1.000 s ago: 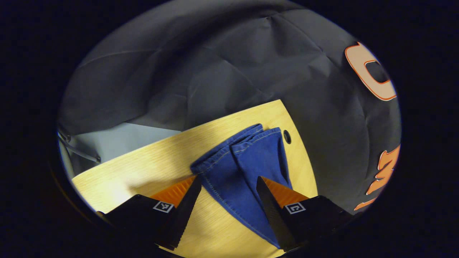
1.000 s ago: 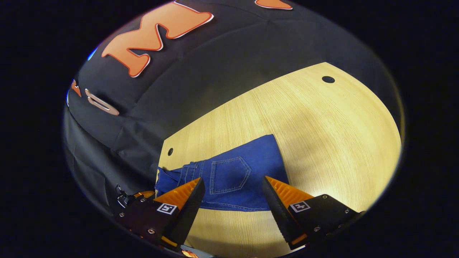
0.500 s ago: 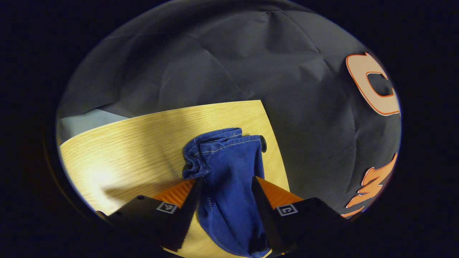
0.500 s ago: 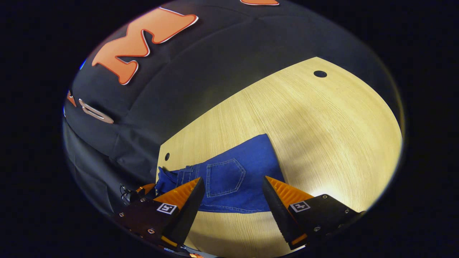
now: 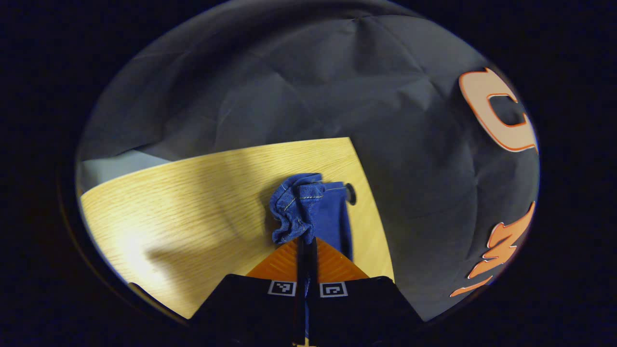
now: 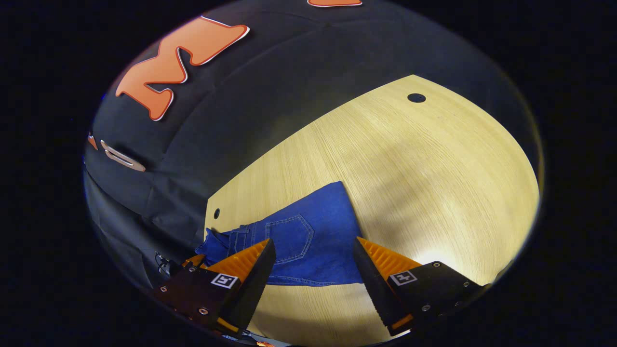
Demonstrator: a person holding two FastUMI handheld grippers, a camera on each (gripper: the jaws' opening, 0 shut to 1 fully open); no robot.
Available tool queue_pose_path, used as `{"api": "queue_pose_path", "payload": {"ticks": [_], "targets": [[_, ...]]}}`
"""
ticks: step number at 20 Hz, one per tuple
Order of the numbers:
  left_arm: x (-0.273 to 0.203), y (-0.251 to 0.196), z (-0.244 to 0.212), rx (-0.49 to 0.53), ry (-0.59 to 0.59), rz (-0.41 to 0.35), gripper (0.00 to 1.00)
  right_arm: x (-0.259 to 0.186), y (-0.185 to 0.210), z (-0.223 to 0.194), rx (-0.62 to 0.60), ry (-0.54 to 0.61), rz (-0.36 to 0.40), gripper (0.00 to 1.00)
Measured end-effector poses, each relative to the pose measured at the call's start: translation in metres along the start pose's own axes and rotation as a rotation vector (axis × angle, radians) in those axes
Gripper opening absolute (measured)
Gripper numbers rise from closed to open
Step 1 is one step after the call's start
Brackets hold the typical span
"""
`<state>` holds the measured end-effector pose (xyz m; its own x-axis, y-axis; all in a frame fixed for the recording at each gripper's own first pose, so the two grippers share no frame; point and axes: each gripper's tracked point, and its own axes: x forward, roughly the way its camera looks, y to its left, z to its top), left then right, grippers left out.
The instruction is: Grasp the waist and the cuffs of the jeans and fold them to make the two legs overlap; first hold the waist and fold one-third of the jeans toward the cuffs, then hold the cuffs and fold the remaining one-third in the same direction to finish folding.
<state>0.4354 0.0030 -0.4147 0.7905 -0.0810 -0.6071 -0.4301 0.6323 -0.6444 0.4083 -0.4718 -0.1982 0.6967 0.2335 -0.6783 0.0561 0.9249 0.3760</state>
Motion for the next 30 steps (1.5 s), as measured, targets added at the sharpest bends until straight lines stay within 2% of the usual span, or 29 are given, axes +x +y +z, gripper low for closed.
{"api": "queue_pose_path", "payload": {"ticks": [5,9,11,14,16,19,21,23,27,28,30], "targets": [[-0.054,-0.078,-0.003,0.167,-0.066,-0.081,0.04,-0.011,0.004,0.023,-0.008,-0.050,0.044,0.98],[-0.112,-0.150,-0.029,0.324,-0.094,-0.157,0.02,-0.035,-0.007,0.048,-0.051,-0.120,0.044,0.98],[-0.134,-0.199,-0.060,0.445,-0.095,-0.192,0.03,-0.057,-0.011,0.066,-0.075,-0.175,0.057,0.98],[-0.134,-0.277,-0.127,0.577,-0.067,-0.241,0.03,-0.091,-0.022,0.101,-0.146,-0.263,0.045,0.98],[-0.132,-0.308,-0.170,0.623,-0.031,-0.267,0.03,-0.109,-0.029,0.110,-0.154,-0.287,0.051,0.98],[-0.117,-0.338,-0.261,0.738,0.062,-0.292,0.03,-0.130,-0.050,0.115,-0.174,-0.309,0.035,0.98],[-0.096,-0.337,-0.334,0.853,0.153,-0.277,0.04,-0.140,-0.069,0.115,-0.170,-0.321,0.014,0.98],[-0.062,-0.321,-0.394,0.989,0.236,-0.219,0.03,-0.147,-0.089,0.111,-0.141,-0.317,0.005,0.98],[-0.001,-0.297,-0.445,1.249,0.224,-0.065,0.03,-0.145,-0.115,0.106,-0.132,-0.303,-0.038,0.98],[0.003,-0.299,-0.446,1.292,0.221,-0.034,0.03,-0.147,-0.119,0.104,-0.140,-0.302,-0.042,0.98],[0.016,-0.295,-0.451,1.311,0.228,0.001,0.04,-0.149,-0.124,0.105,-0.149,-0.304,-0.054,0.98]]}}
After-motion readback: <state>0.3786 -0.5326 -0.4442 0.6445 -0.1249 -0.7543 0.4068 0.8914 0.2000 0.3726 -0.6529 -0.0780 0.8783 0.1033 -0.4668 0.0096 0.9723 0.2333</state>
